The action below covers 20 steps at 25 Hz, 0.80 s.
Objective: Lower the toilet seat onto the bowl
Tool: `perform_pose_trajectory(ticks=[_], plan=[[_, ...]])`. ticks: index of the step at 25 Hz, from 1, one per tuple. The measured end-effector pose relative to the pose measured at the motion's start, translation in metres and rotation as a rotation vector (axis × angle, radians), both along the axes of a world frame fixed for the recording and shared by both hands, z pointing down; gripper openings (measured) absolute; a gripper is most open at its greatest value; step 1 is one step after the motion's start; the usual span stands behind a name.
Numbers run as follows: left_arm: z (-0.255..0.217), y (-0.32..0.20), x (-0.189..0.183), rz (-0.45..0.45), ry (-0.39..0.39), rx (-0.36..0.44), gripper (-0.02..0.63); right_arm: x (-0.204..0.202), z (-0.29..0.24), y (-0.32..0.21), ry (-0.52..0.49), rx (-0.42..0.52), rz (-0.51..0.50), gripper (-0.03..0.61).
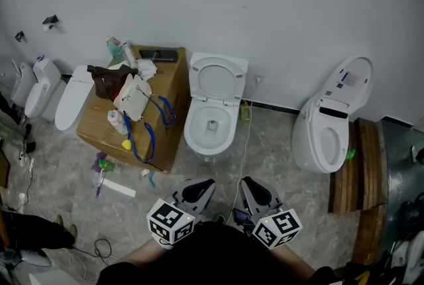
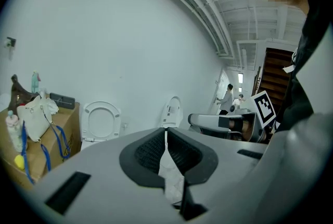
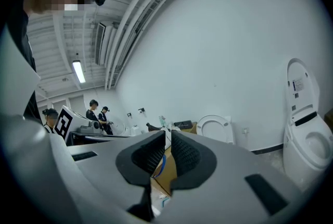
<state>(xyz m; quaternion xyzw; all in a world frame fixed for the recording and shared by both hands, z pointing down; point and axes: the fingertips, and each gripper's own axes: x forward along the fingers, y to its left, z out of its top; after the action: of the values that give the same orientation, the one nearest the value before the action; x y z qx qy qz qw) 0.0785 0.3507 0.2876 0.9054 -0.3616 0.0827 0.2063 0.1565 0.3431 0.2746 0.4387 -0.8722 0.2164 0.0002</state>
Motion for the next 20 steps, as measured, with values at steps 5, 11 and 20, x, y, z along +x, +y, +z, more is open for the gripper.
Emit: perform_pose_trajectory(ticks=[5, 11, 20], plan=[[0.004, -0.029, -0.002, 0.036, 0.010, 0.002, 0.021, 0.000, 0.004, -0.026, 0.016, -0.001, 0.042, 0.055], [0.004, -0.083, -0.020, 0.082, 0.012, 0.000, 0.022, -0.019, 0.009, -0.078, 0.010, -0.036, 0.084, 0.055], [0.003, -0.164, -0.068, 0.140, 0.025, -0.021, 0.021, -0.073, 0.012, -0.156, 0.022, -0.067, 0.107, 0.055]])
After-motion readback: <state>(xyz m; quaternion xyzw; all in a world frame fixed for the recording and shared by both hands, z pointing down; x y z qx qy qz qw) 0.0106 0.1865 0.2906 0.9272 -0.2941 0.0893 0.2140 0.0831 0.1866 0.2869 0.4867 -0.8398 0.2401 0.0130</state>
